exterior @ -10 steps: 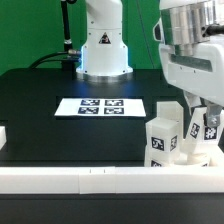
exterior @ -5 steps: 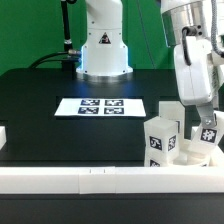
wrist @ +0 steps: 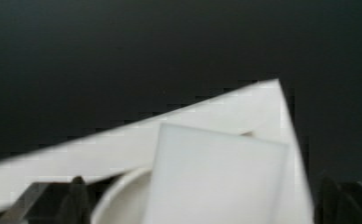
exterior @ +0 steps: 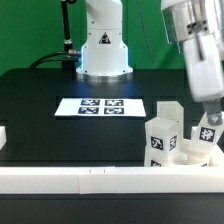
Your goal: Assemble stool
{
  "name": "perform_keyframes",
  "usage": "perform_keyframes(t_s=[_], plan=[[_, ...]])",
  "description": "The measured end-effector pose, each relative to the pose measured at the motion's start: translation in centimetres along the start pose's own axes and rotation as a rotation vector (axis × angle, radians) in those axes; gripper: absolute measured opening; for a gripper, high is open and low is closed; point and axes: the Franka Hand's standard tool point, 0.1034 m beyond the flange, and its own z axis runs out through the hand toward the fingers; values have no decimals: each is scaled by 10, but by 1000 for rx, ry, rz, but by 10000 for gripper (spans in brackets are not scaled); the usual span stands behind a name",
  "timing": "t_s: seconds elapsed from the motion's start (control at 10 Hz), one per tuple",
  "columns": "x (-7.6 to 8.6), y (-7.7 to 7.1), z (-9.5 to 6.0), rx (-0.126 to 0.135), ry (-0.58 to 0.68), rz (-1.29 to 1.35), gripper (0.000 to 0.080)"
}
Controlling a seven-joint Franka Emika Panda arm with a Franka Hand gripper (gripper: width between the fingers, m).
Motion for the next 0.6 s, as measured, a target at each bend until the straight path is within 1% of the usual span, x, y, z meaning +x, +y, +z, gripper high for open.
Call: perform_keyframes(t_s=[0.1,0.2,0.3,0.6], plan=[[-5,1,-4,-16,-11,-156,643],[-16,5,-6,-50,-16,-274,649],[-19,6,-7,-35,-12,-296,649],[-18,7,-6,-40,-9,-487,649]])
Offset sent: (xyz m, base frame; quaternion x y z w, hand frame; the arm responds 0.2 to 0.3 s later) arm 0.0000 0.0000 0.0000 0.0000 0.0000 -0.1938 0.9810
